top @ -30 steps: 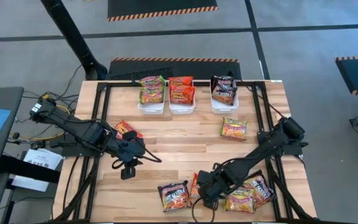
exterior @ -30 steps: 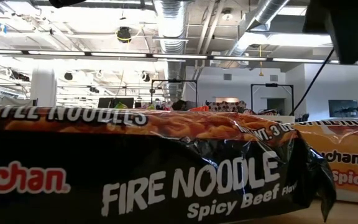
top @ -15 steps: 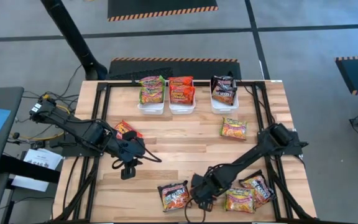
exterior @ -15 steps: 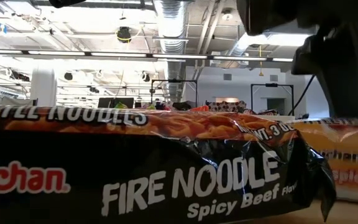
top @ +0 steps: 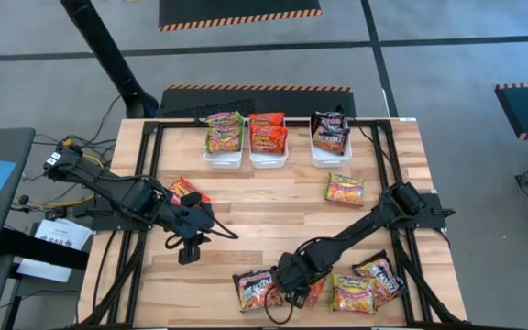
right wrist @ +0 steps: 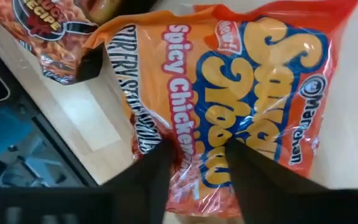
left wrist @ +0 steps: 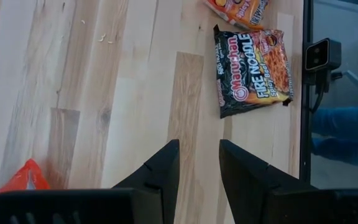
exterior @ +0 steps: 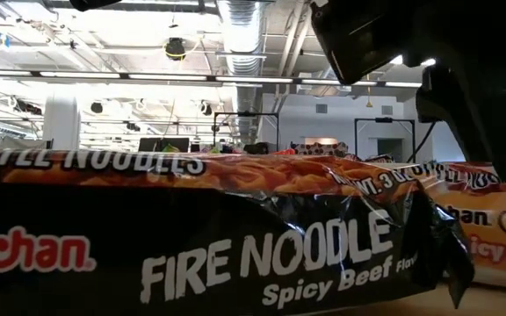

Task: Sort Maruchan noodles
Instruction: Put the orange noodle pack into the middle white bin

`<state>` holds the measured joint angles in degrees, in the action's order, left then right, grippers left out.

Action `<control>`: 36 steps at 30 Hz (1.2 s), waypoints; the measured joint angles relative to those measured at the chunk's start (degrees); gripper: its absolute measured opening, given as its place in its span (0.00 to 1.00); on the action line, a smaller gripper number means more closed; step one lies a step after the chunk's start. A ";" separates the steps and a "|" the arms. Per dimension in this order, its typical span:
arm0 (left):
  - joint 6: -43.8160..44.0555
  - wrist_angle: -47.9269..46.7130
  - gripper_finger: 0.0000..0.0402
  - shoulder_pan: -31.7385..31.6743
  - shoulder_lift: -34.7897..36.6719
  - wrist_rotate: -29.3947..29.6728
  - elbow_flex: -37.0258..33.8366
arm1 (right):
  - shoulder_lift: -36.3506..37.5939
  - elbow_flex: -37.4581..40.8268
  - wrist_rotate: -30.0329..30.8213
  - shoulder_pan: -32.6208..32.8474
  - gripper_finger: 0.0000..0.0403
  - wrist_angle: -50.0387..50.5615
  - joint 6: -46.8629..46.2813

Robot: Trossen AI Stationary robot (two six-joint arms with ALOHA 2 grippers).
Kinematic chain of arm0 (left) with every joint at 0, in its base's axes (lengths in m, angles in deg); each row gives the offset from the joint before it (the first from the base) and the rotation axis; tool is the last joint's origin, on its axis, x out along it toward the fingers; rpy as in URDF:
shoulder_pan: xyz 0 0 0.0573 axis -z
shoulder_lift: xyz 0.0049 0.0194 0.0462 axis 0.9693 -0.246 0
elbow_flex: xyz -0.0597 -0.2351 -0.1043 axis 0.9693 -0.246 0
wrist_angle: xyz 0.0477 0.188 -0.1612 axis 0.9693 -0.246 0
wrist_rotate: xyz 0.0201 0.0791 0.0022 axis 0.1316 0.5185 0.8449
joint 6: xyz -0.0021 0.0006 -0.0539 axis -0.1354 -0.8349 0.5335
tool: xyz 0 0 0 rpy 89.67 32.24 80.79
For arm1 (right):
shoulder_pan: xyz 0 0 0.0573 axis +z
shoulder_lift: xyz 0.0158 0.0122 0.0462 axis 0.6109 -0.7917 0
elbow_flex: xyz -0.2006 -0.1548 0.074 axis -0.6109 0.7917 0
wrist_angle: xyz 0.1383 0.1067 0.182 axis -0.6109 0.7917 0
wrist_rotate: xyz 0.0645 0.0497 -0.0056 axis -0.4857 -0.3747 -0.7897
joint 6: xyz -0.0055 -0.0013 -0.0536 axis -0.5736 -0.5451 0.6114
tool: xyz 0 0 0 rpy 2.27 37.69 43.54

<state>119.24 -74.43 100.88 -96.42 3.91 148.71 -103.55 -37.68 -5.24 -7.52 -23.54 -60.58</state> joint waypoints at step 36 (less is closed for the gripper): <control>-1.65 0.34 0.24 -0.04 0.00 3.02 0.00 | -1.99 -15.87 9.13 -2.36 0.01 26.72 6.30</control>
<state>117.59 -74.10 100.84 -96.42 6.93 148.71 -105.53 -53.55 3.89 -9.88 3.18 -54.28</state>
